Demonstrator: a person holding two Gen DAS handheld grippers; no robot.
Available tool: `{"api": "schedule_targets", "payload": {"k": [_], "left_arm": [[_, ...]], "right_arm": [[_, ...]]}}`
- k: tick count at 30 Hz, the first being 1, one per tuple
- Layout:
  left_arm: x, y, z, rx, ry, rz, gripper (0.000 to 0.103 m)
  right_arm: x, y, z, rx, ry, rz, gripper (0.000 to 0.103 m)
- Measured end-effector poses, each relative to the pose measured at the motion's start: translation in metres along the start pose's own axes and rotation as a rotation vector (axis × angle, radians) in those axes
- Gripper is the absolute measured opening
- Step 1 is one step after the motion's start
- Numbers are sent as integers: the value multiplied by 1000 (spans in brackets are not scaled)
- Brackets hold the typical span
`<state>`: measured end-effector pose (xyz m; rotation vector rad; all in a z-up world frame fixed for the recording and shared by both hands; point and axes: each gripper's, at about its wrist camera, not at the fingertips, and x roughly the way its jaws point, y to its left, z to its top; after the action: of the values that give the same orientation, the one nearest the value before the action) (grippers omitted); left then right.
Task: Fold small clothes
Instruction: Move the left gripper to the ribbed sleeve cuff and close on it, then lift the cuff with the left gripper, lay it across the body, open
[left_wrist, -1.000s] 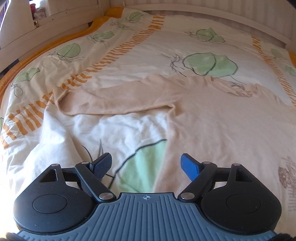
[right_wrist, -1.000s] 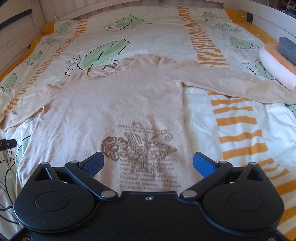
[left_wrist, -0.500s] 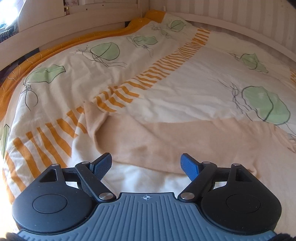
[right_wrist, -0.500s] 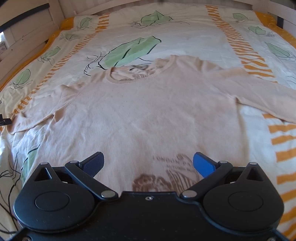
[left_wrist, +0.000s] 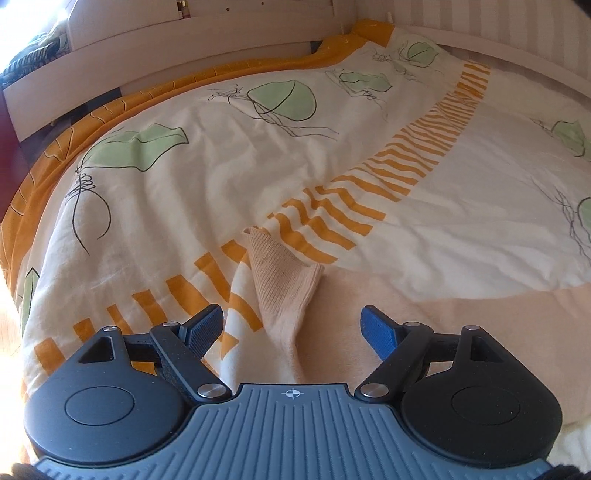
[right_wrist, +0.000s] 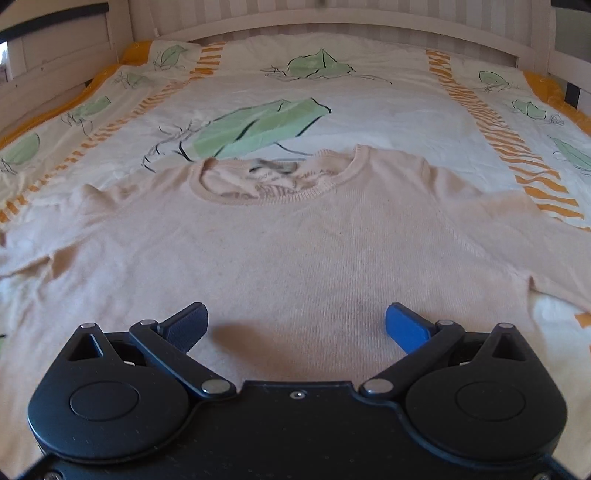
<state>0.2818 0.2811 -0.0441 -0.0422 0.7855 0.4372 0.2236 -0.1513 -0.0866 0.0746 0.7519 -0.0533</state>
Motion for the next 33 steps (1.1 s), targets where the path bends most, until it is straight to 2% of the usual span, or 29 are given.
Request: {"api": "schedule_targets", "payload": {"k": [4,9,12,16,17,20,21,23,28,33], "left_arm": [[14,5,-6,7,24,13,81],[28,14,-13,-38,37,3,78],[30,19,-11,-92,15,13,58],[23,19,-5,-100,-21,32,10],[19,20,-3,-112,-35,29,10],[-3,22,5,-185,-78,-39,3],[-15,20,10,-200,-106,-83,3],[-42,8,20,-182,-161,-136,3],[-123,-51,50,-87,-322,-333,3],[-179,-132,64,-10,-383,-560,3]], "right_arm": [[-1,5,-11,-33,-72,-27,102],[2,1,-12,-10,-73,-14,103],[3,0,-13,-2,-79,-7,103],[5,-1,-14,4,-84,-3,103],[5,-1,-15,6,-85,-1,103],[5,-1,-15,11,-89,3,103],[5,-2,-15,13,-90,5,103],[5,-3,-16,18,-92,10,103],[4,-5,-17,28,-98,20,103],[3,-9,-16,48,-107,37,103]]}}
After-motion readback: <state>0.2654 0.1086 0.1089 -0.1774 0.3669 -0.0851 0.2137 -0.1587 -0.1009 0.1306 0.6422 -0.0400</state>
